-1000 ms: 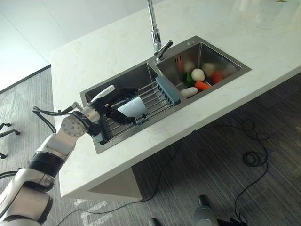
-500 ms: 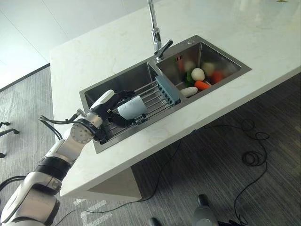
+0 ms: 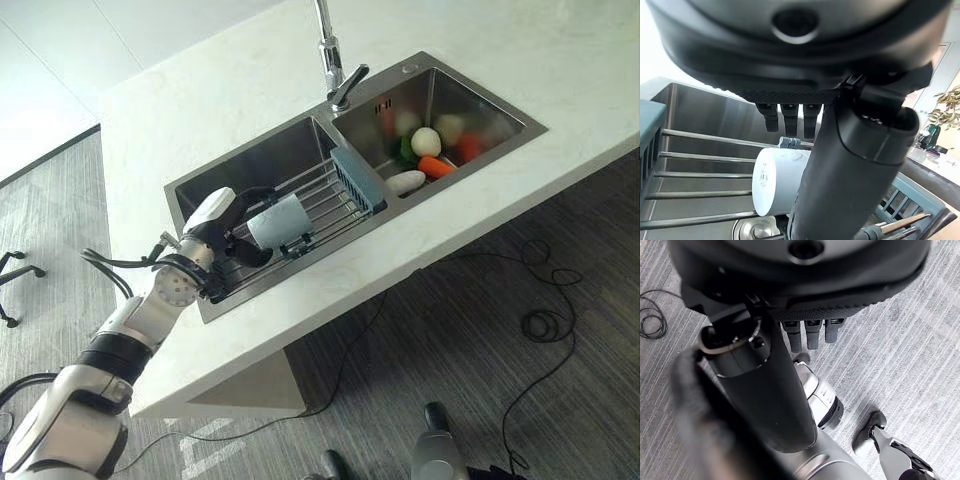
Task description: Place the dishes in the dishwasher.
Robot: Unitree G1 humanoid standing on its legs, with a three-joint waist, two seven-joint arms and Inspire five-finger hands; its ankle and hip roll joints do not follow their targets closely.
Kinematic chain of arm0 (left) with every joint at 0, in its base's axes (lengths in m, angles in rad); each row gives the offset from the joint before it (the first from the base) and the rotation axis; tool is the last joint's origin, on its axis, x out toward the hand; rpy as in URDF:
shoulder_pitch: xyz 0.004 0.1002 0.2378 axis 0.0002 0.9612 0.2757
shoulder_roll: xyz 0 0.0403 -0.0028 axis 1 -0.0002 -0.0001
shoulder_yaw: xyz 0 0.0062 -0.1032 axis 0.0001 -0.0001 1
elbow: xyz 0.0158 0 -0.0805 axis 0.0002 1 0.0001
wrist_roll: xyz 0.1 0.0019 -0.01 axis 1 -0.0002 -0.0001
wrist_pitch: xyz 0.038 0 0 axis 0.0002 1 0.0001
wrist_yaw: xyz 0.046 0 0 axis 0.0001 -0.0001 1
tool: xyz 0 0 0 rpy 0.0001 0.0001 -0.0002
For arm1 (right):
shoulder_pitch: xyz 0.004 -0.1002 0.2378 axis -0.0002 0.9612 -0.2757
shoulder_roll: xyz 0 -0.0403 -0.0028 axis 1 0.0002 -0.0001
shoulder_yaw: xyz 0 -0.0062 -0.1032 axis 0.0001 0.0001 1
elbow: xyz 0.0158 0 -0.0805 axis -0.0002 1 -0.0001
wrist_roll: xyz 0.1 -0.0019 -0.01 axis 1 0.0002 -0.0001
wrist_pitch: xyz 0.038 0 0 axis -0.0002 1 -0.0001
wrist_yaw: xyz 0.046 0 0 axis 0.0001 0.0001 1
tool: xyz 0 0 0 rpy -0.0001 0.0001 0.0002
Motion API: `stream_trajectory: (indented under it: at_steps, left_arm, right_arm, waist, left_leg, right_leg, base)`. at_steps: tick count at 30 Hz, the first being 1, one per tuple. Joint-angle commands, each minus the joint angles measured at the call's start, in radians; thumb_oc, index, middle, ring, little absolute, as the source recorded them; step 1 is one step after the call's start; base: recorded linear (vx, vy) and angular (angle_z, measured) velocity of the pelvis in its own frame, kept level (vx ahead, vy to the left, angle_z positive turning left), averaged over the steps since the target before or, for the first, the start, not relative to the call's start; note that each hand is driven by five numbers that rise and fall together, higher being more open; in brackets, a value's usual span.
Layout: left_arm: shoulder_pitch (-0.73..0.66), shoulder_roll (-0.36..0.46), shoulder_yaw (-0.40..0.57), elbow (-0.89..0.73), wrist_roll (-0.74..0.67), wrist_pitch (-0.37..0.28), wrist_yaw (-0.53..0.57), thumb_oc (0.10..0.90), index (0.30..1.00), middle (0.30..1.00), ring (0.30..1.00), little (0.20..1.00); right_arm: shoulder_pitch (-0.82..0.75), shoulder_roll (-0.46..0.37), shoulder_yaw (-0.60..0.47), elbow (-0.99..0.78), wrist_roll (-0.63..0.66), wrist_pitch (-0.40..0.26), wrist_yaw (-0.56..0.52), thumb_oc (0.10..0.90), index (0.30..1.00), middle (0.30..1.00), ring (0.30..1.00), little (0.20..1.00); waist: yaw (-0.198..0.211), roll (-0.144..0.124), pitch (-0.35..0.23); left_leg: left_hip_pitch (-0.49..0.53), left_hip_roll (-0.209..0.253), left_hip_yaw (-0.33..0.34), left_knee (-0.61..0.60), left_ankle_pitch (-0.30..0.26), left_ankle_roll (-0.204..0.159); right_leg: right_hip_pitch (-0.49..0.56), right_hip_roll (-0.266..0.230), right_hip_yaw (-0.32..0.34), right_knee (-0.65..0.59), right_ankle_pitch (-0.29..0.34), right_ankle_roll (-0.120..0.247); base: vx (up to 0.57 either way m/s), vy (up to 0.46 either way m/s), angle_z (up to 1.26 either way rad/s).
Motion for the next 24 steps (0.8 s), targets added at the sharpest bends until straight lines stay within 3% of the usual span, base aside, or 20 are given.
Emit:
stream_trajectory:
  at_steps: [1, 13, 24]
  left_arm:
    - [-0.124, 0.006, 0.073, 0.012, 0.002, 0.003, 0.096, 0.800, 0.900, 0.900, 0.900, 0.900]
    - [-0.149, -0.003, 0.058, 0.038, -0.040, -0.004, 0.061, 0.800, 0.900, 0.900, 0.900, 0.900]
    - [-0.158, -0.032, 0.038, 0.074, -0.014, 0.051, 0.048, 0.800, 0.900, 0.900, 0.900, 0.900]
  right_arm:
    - [0.009, -0.018, 0.001, -0.040, 0.009, 0.010, -0.008, 0.800, 0.900, 0.900, 0.900, 0.900]
    - [-0.014, -0.044, 0.002, -0.041, 0.001, 0.011, -0.012, 0.800, 0.900, 0.900, 0.900, 0.900]
    - [-0.029, -0.066, -0.007, -0.061, -0.009, 0.011, -0.029, 0.800, 0.900, 0.900, 0.900, 0.900]
  waist:
    - [-0.016, 0.006, -0.049]
    - [-0.036, 0.020, -0.012]
    - [-0.056, 0.053, 0.011]
  left_leg:
    - [-0.086, 0.031, -0.052, 0.215, -0.203, 0.019]
    - [-0.094, 0.048, -0.044, 0.215, -0.184, 0.006]
    - [-0.096, 0.036, -0.032, 0.215, -0.182, 0.004]
  right_leg:
    - [-0.084, -0.064, 0.013, 0.152, -0.153, 0.076]
    - [-0.109, -0.049, 0.027, 0.152, -0.146, 0.062]
    - [-0.126, -0.062, 0.043, 0.152, -0.139, 0.066]
  base:
    - [0.00, 0.000, 0.00]
    - [0.00, -0.019, -0.06]
    - [0.03, 0.028, -0.06]
